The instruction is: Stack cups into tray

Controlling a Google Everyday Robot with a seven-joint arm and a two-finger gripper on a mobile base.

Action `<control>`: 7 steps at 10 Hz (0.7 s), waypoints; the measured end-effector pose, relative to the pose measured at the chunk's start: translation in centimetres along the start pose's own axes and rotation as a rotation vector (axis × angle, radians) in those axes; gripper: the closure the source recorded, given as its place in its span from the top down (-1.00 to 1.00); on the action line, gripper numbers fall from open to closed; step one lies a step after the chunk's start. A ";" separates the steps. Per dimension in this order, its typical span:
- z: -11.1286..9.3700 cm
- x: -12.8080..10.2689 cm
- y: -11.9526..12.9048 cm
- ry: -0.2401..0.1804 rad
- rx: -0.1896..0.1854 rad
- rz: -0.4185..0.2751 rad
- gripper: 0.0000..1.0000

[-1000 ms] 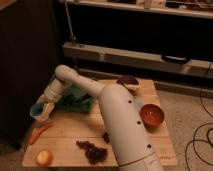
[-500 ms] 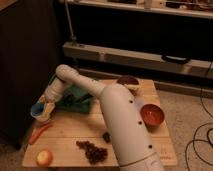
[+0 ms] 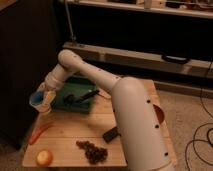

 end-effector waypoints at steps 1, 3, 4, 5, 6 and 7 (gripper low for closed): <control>-2.2 -0.5 -0.7 -0.006 0.022 0.004 -1.00; -5.4 0.3 -2.6 -0.030 0.061 0.020 -1.00; -6.6 1.1 -3.6 -0.043 0.083 0.035 -1.00; -7.0 1.9 -4.8 -0.053 0.100 0.051 -1.00; -6.5 2.3 -5.6 -0.059 0.104 0.059 -1.00; -5.6 3.0 -6.0 -0.070 0.101 0.071 -1.00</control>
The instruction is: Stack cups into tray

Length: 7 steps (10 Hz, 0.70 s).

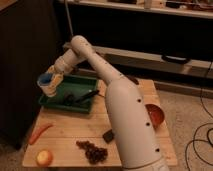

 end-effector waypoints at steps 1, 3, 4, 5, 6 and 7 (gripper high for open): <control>0.8 1.0 -0.5 -0.005 0.002 0.011 -1.00; 3.5 2.4 -1.5 0.018 -0.008 0.006 -1.00; 4.5 3.8 -2.0 0.039 -0.007 0.011 -1.00; 4.8 4.1 -2.2 0.046 -0.006 0.012 -1.00; 5.2 4.8 -2.4 0.051 -0.007 0.021 -0.97; 5.4 5.2 -2.6 0.052 -0.007 0.028 -0.87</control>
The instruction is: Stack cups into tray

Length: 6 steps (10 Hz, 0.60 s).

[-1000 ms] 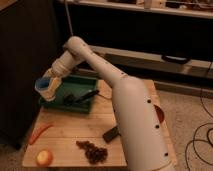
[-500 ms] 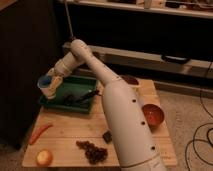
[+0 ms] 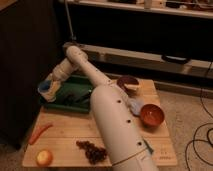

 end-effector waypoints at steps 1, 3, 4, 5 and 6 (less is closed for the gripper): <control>0.3 0.5 -0.2 0.004 -0.001 0.009 -0.66; 0.9 1.5 -0.3 0.010 -0.006 0.028 -0.28; 1.1 2.0 -0.4 0.009 -0.005 0.036 -0.07; 1.3 2.4 -0.3 0.011 -0.009 0.042 0.13; 1.4 2.6 -0.4 0.011 -0.009 0.047 0.37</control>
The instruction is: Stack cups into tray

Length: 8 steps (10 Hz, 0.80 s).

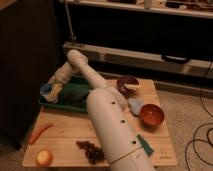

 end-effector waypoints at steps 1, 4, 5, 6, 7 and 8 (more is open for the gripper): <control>0.1 0.3 0.1 0.001 -0.003 0.004 0.54; -0.2 0.6 0.2 -0.013 -0.010 0.005 0.60; -0.5 0.5 0.3 -0.014 -0.012 0.001 0.60; -1.2 0.2 0.6 -0.013 -0.010 -0.008 0.60; -2.0 -0.2 0.7 -0.009 -0.006 -0.018 0.60; -2.6 -0.4 0.8 -0.008 -0.003 -0.025 0.60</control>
